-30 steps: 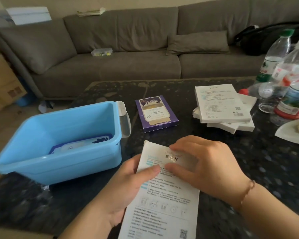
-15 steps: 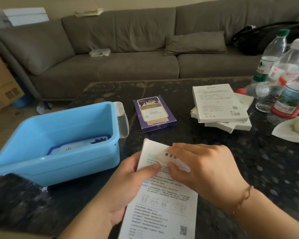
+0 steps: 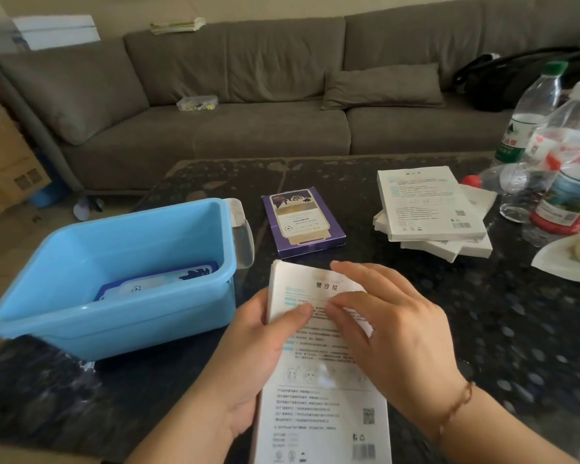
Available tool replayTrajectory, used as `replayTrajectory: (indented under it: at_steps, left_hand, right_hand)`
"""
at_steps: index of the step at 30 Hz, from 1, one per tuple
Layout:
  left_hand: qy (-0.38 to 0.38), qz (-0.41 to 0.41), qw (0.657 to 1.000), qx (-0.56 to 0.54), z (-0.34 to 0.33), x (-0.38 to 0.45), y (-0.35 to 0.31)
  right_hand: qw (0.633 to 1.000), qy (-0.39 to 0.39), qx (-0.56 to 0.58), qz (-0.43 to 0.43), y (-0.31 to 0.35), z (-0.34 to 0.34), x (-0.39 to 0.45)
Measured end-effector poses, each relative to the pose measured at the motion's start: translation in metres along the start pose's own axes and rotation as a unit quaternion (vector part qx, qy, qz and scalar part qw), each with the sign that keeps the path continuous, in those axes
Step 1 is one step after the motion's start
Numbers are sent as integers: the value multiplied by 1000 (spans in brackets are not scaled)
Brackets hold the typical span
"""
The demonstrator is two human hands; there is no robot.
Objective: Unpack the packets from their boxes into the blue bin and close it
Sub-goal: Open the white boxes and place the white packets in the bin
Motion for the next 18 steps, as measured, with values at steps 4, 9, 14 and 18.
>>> replayTrajectory:
  at_steps: [4,9,14,18]
  left_hand:
    - [-13,-7,1000,9,-3,0,1]
    - [-16,-9,1000,21,-3,0,3]
    - [-14,-5,999,37,-2,1,3]
    - [-22,-7,999,41,-2,-1,1]
  right_hand:
    - [999,-3,-28,19,4,-2,0]
    - [998,45,-45,-11,8,-11,1]
    - [998,53,-31,-12,0,-9,5]
    - [999,31,12,6,-11,3,5]
Point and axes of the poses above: each hand's wrist, its own x-axis towards the middle knuckle, its own z-axis out of the back of the hand, y = z × x, the point moved 3 cm from there along x, towards the middle knuckle, and after that the axes turned 12 degrees about y, right-handed, at the moved point
